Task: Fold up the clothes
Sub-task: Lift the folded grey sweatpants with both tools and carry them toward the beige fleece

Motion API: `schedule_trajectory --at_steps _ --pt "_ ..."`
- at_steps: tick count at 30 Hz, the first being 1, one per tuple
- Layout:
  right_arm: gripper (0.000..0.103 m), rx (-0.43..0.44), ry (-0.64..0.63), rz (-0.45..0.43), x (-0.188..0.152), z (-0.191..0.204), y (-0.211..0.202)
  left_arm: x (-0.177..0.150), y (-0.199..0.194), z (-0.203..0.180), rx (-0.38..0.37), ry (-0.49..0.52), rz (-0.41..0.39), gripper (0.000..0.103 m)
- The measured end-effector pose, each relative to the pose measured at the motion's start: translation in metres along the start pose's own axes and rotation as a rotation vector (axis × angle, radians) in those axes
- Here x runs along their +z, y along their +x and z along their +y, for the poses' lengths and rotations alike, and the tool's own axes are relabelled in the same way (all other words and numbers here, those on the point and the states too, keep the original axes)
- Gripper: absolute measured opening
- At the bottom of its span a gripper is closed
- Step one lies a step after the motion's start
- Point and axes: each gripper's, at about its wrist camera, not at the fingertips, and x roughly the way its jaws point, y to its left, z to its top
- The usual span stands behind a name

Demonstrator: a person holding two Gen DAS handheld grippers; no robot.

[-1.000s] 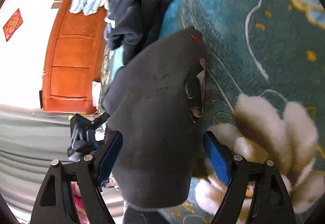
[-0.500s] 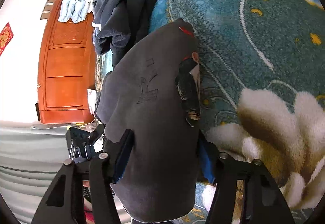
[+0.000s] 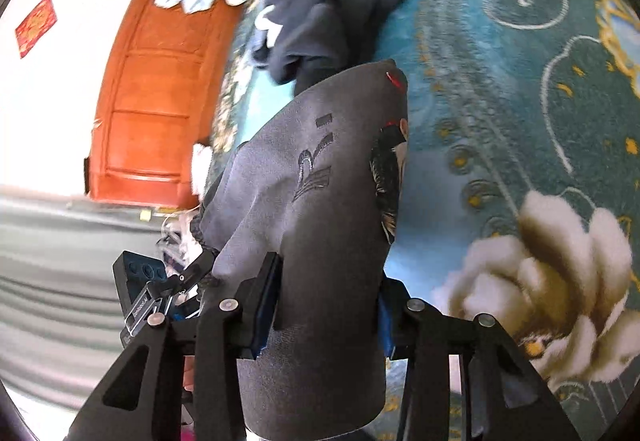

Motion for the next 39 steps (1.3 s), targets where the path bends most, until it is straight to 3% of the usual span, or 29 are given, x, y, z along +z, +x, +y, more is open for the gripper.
schedule_trajectory --at_steps 7,14,22,31,35,39 --pt "0.043 0.042 -0.041 -0.001 -0.009 0.013 -0.012 -0.005 -0.021 -0.017 0.028 0.037 -0.034 0.065" --pt "0.043 0.042 -0.033 -0.068 -0.011 0.004 -0.053 -0.002 0.005 -0.076 -0.005 0.136 0.017 0.065" --pt "0.043 -0.007 0.059 -0.328 -0.025 -0.045 -0.2 -0.018 0.08 -0.227 -0.135 0.38 0.166 0.065" --pt "0.043 -0.12 0.152 -0.66 -0.083 -0.105 -0.389 -0.097 0.17 -0.414 -0.311 0.576 0.367 0.065" --pt "0.043 -0.203 0.154 -0.742 -0.105 -0.126 -0.463 -0.141 0.198 -0.467 -0.348 0.594 0.456 0.065" --pt "0.043 -0.26 0.148 -0.762 -0.105 -0.139 -0.504 -0.176 0.218 -0.507 -0.334 0.654 0.52 0.065"
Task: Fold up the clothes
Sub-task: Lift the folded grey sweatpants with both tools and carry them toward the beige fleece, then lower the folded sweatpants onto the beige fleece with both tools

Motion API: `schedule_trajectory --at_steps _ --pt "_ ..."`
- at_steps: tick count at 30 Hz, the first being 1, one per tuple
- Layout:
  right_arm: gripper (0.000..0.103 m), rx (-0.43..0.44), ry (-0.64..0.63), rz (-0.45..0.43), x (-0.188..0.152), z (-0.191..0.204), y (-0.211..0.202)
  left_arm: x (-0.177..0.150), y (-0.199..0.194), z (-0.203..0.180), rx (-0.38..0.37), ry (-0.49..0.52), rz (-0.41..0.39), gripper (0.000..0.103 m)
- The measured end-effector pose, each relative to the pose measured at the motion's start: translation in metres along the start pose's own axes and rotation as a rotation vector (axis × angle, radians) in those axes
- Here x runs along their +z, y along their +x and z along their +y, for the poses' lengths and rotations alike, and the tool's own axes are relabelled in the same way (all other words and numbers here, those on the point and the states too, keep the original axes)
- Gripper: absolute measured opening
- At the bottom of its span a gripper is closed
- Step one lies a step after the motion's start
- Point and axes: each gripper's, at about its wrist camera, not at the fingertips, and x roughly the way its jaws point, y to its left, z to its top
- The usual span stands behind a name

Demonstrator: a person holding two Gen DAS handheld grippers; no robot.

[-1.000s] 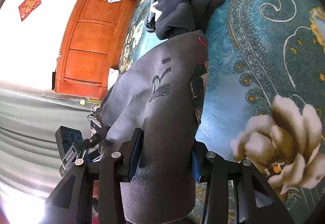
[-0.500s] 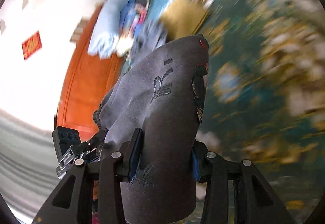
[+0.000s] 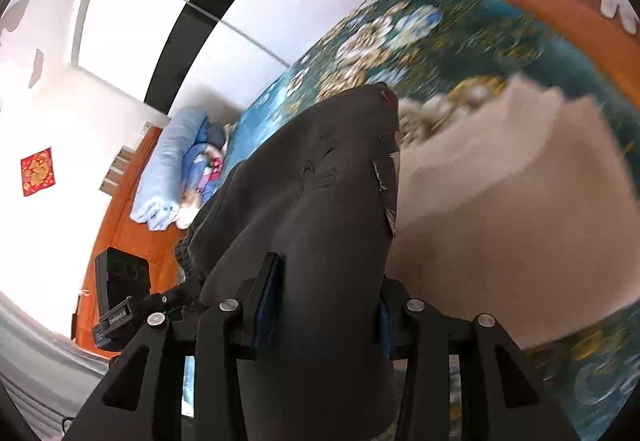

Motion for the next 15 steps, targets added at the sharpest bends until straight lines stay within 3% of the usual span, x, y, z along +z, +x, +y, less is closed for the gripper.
schedule_trajectory --at_steps 7,11,15 --pt "0.043 -0.015 0.006 -0.024 0.04 -0.071 -0.035 0.009 0.054 -0.042 0.086 0.054 0.093 0.067" --pt "0.043 -0.007 0.057 -0.028 0.05 -0.101 -0.029 0.006 0.071 -0.041 0.121 0.04 0.157 0.07" --pt "0.043 -0.026 0.111 -0.01 0.047 -0.126 -0.017 -0.002 0.065 -0.031 0.167 0.061 0.154 0.071"
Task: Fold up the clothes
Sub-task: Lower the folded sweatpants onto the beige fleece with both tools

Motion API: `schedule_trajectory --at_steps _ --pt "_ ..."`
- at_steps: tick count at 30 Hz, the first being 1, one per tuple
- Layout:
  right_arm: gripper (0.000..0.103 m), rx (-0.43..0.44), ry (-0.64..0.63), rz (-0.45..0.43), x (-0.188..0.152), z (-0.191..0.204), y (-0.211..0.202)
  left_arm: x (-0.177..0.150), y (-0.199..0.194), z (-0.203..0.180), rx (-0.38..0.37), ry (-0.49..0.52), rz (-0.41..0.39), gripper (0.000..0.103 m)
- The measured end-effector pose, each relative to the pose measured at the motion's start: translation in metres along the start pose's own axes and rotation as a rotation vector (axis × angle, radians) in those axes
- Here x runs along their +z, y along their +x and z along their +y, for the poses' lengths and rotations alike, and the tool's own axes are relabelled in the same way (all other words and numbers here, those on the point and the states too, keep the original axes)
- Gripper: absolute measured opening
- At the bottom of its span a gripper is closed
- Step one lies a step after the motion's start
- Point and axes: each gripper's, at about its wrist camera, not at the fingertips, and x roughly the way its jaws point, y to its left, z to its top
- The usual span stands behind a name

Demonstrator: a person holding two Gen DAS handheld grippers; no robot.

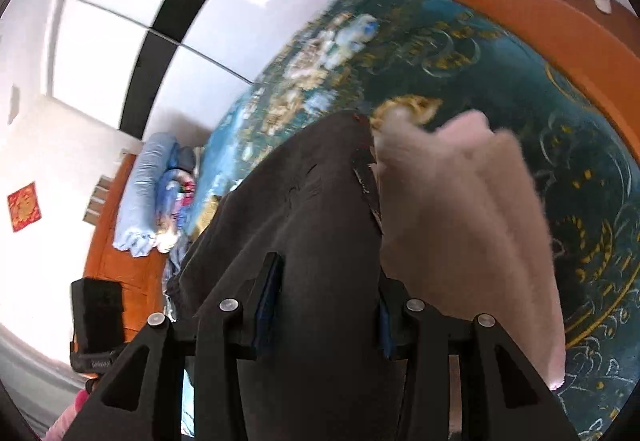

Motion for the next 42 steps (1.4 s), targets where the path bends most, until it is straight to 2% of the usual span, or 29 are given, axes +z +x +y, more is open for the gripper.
schedule_trajectory --at_steps 3,5,8,10,13,16,18,20,23,30,33,38,42 --pt "0.043 0.008 0.018 -0.011 -0.003 -0.008 0.003 -0.003 -0.011 0.01 0.011 -0.019 -0.034 0.072" --pt "0.043 -0.011 -0.001 -0.006 -0.003 -0.002 -0.001 -0.004 -0.024 0.009 0.052 0.0 -0.078 0.072" --pt "0.045 -0.084 -0.081 -0.015 0.004 0.012 -0.011 -0.005 -0.049 0.002 0.085 0.037 -0.187 0.072" --pt "0.045 -0.153 -0.145 -0.051 0.009 0.028 -0.025 -0.002 -0.06 -0.008 0.081 0.054 -0.238 0.072" --pt "0.045 -0.177 -0.253 -0.11 0.007 0.063 -0.044 0.004 -0.063 -0.034 0.074 0.135 -0.277 0.072" --pt "0.046 -0.191 -0.406 -0.086 -0.012 0.099 -0.041 0.002 -0.049 -0.06 0.019 0.223 -0.24 0.072" --pt "0.046 -0.224 -0.463 -0.036 -0.025 0.104 -0.028 0.0 -0.031 -0.072 0.033 0.281 -0.203 0.072" --pt "0.046 -0.258 -0.445 -0.008 -0.033 0.092 -0.014 0.001 -0.015 -0.072 0.074 0.298 -0.174 0.072" --pt "0.046 -0.297 -0.414 0.017 -0.044 0.077 0.0 0.002 0.008 -0.055 0.103 0.249 -0.119 0.072" --pt "0.047 -0.288 -0.374 0.021 -0.051 0.061 0.004 -0.001 0.029 -0.043 0.123 0.23 -0.066 0.072" --pt "0.047 -0.285 -0.365 0.018 -0.051 0.058 0.007 -0.004 0.022 -0.041 0.116 0.218 -0.081 0.073" --pt "0.05 -0.294 -0.354 -0.006 -0.051 0.058 0.009 -0.015 0.007 -0.038 0.151 0.219 -0.136 0.072" --pt "0.054 -0.326 -0.337 -0.061 -0.055 0.066 0.008 -0.029 -0.005 -0.032 0.158 0.196 -0.177 0.072"
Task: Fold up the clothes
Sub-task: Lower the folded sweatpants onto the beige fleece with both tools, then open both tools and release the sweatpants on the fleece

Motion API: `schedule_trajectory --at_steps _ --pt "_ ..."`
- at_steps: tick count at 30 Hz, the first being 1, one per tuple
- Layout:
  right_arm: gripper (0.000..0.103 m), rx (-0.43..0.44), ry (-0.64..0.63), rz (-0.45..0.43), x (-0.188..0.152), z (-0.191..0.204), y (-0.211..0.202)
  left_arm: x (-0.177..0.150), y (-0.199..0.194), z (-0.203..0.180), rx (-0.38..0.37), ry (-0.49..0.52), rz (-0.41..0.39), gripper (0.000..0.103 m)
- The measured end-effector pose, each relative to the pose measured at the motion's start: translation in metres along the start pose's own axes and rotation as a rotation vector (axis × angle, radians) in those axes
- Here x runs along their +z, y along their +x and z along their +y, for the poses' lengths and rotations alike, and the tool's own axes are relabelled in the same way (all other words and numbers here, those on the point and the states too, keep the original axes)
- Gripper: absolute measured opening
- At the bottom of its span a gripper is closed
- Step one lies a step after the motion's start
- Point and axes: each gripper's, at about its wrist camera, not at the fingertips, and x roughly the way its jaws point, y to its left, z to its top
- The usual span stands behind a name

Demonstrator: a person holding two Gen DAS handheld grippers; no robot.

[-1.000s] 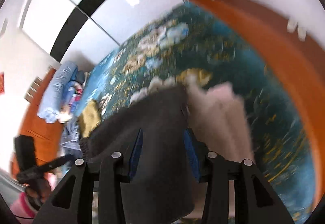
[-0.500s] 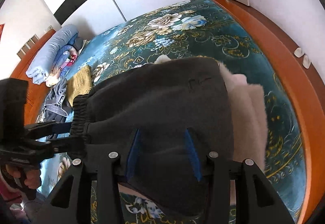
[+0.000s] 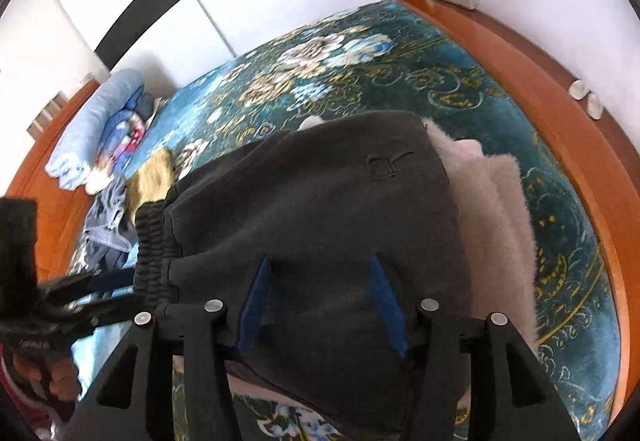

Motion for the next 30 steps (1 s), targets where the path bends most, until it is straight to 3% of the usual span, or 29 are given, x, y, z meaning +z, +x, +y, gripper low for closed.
schedule_trajectory --at_steps 6,8,10,13,16,23,24,26,30 --pt "0.06 -0.024 -0.059 -0.114 -0.012 0.041 -0.034 -0.023 -0.01 0.009 0.057 -0.021 -0.023 0.08" --pt "0.068 -0.024 -0.083 -0.128 -0.023 0.053 -0.042 -0.03 -0.011 0.013 0.074 -0.035 -0.034 0.085" --pt "0.068 -0.026 -0.109 -0.132 -0.035 0.063 -0.048 -0.038 -0.01 0.016 0.089 -0.044 -0.043 0.088" --pt "0.068 -0.024 -0.114 -0.104 -0.052 0.073 -0.045 -0.048 -0.009 0.017 0.106 -0.056 -0.047 0.091" --pt "0.068 -0.035 -0.104 -0.062 -0.064 0.077 -0.036 -0.054 -0.01 0.018 0.122 -0.053 -0.046 0.102" --pt "0.069 -0.11 -0.052 0.051 -0.075 0.075 -0.003 -0.058 -0.009 0.029 0.144 -0.074 -0.035 0.103" --pt "0.071 -0.117 -0.039 0.057 -0.076 0.074 0.0 -0.059 -0.008 0.03 0.146 -0.075 -0.029 0.103" --pt "0.09 -0.129 -0.023 0.066 -0.076 0.073 0.004 -0.059 -0.006 0.033 0.15 -0.079 -0.015 0.103" --pt "0.094 -0.149 -0.004 0.075 -0.074 0.078 0.012 -0.059 -0.003 0.042 0.139 -0.106 0.002 0.103"
